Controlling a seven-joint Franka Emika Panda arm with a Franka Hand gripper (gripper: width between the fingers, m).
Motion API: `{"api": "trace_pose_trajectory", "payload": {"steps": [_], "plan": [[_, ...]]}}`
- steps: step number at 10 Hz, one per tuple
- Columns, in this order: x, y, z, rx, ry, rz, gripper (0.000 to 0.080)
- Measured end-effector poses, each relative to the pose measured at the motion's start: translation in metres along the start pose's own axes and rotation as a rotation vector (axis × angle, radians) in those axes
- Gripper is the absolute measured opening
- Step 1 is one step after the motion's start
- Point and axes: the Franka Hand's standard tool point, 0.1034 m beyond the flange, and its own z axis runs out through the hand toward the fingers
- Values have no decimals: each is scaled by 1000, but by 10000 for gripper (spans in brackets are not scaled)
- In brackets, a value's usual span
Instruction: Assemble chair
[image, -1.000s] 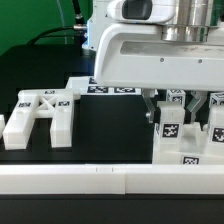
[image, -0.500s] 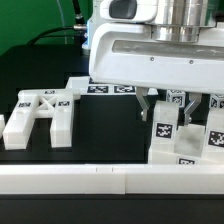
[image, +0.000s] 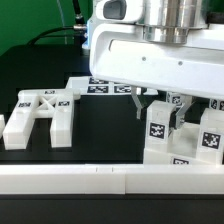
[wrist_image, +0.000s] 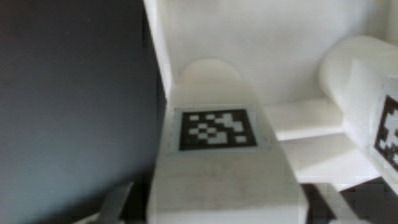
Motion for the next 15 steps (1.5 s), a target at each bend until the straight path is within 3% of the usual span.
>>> {"api": "trace_pose_trajectory", "payload": {"steps": [2, 3, 4, 5, 6, 12, 14, 15], "plan": [[0, 3, 0, -10, -5, 16, 295], [0, 2, -1, -9, -5, 10, 393], [0, -1, -5, -2, -1, -18, 393], [-1, -4, -10, 5, 5, -58, 566], [-4, -3, -13, 11, 9, -110, 635], [-8, 0, -17, 13, 2, -138, 649], [-21, -2, -24, 25, 11, -174, 649], [-29, 4, -20, 26, 16, -177, 649]]}}
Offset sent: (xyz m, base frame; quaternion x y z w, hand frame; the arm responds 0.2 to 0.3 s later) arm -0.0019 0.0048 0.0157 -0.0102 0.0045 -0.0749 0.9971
